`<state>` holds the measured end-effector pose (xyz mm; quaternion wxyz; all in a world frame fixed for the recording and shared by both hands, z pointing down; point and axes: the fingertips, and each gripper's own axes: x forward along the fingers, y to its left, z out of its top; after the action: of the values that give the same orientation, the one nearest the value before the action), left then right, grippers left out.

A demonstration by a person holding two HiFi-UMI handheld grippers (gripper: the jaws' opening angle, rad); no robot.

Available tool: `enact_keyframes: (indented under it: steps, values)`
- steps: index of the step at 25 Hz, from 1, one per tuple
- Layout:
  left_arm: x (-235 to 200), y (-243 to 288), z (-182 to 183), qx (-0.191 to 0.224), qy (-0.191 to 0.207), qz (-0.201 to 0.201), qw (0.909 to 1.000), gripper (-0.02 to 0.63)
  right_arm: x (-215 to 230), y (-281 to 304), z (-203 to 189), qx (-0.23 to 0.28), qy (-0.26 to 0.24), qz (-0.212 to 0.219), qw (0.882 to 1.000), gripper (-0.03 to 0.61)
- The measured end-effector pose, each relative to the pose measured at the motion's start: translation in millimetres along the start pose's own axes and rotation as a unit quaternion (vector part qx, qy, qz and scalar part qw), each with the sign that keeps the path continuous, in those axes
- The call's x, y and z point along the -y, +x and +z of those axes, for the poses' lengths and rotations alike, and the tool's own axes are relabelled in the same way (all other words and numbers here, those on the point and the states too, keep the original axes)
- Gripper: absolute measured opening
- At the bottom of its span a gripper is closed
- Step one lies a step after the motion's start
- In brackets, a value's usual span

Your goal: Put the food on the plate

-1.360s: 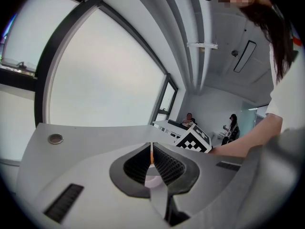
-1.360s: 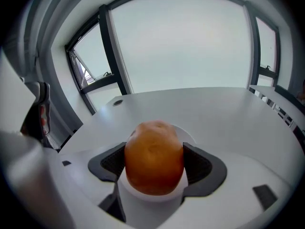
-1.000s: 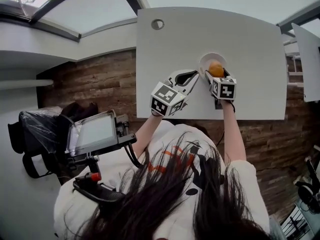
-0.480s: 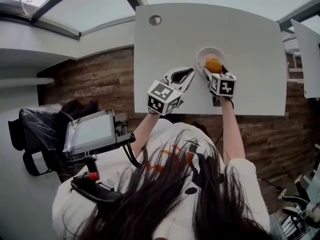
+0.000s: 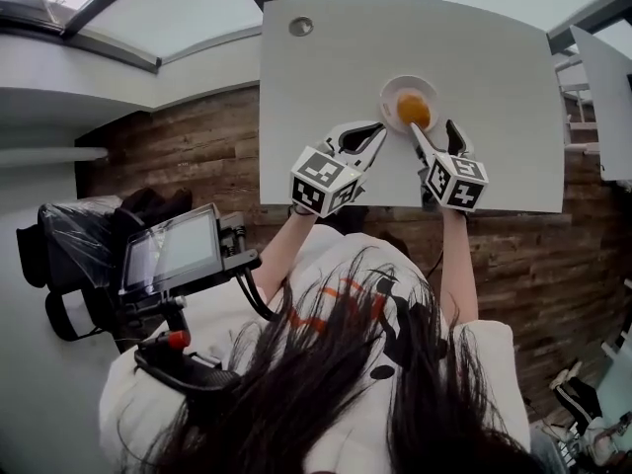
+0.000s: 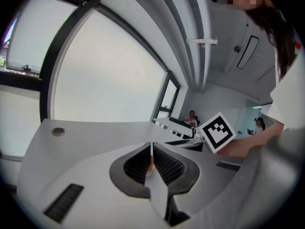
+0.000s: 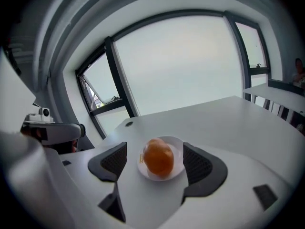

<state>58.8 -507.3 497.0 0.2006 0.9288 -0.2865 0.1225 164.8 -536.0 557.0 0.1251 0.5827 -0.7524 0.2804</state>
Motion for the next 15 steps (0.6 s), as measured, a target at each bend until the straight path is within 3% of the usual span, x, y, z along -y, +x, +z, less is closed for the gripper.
enact_keyframes:
  steps: [9, 10, 11, 15]
  values:
    - [65.5, -7.8, 1.3, 0.026, -0.001, -0.011, 0.9996, 0.006, -11.9, -95.3, -11.9, 0.058, 0.023, 0.022, 0.998, 0.371]
    - [73.6, -8.5, 0.9, 0.029, 0.001, -0.010, 0.9995, 0.006, -12.3, -105.3, -13.8, 0.065, 0.023, 0.022, 0.997, 0.340]
    - [80.7, -9.2, 0.4, 0.031, 0.003, -0.009, 0.9995, 0.006, -12.7, -113.6, -16.1, 0.069, 0.022, 0.023, 0.997, 0.267]
    - [106.8, -15.1, -3.8, 0.039, 0.002, 0.000, 0.9992, 0.006, -20.0, -141.1, -27.7, 0.069, 0.018, 0.035, 0.997, 0.264]
